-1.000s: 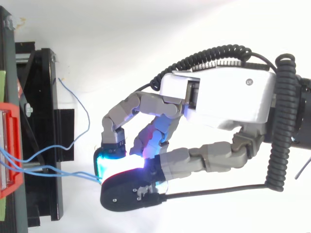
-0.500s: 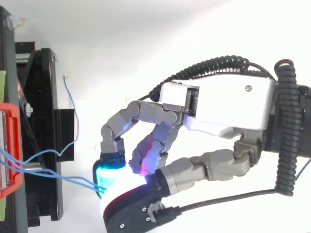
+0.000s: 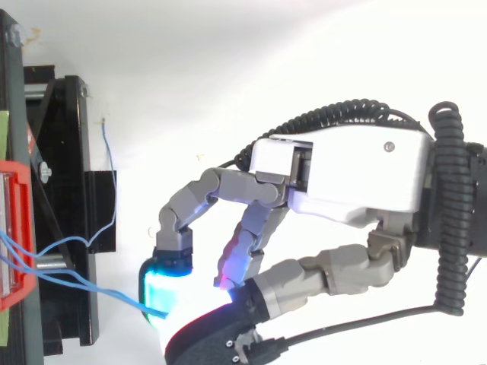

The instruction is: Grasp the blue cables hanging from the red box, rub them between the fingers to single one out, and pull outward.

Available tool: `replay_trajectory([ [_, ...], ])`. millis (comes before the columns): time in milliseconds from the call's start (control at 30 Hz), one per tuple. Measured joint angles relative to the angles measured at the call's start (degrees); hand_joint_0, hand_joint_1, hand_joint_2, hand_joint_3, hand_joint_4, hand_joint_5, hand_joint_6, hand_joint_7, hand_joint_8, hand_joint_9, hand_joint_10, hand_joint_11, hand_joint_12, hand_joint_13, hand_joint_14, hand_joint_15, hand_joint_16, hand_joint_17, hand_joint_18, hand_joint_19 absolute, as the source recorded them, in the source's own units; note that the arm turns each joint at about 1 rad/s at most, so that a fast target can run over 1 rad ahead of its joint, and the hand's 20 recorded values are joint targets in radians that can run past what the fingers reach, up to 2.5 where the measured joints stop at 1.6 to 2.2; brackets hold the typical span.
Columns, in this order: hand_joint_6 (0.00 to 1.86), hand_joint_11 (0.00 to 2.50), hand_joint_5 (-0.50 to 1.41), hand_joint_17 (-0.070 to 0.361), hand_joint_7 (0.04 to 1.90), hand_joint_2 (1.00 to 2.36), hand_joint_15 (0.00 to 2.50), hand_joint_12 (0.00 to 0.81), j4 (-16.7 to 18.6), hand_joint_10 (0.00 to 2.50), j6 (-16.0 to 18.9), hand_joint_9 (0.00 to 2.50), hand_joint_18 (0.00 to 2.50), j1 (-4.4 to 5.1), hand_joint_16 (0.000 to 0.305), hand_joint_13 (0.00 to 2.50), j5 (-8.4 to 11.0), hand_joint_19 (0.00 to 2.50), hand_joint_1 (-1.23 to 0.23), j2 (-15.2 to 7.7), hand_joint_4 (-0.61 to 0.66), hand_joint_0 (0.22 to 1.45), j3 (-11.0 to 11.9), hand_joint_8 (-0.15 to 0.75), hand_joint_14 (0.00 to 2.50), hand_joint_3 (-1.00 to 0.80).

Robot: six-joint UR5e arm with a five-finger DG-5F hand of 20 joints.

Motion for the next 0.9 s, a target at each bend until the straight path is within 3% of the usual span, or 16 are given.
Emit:
replay_trajectory([
  [300,0.91,1.03,-0.18,0.125,0.88,1.01,0.62,0.427,-0.2,0.02,0.2,1.14,0.87,0.04,0.056,1.11,0.00,0.44,-0.71,0.0,0.12,0.55,0.0,0.358,0.02,-0.30],
  [533,0.94,1.05,-0.17,0.131,0.88,1.02,0.62,0.428,-0.3,0.02,0.2,1.18,0.94,0.12,0.058,1.13,0.00,0.41,-0.78,0.0,0.06,0.60,-0.1,0.382,0.02,-0.11],
  [700,0.94,1.08,-0.18,0.120,0.95,1.02,0.65,0.397,-0.3,0.02,0.2,1.15,0.90,0.12,0.054,1.11,0.00,0.42,-0.82,0.0,-0.02,0.63,-0.1,0.360,0.02,-0.10],
  [900,0.95,1.08,-0.19,0.112,0.95,1.02,0.66,0.377,-0.5,0.02,0.2,1.15,0.90,0.12,0.050,1.11,0.00,0.41,-0.90,0.0,-0.05,0.71,-0.1,0.345,0.03,-0.26],
])
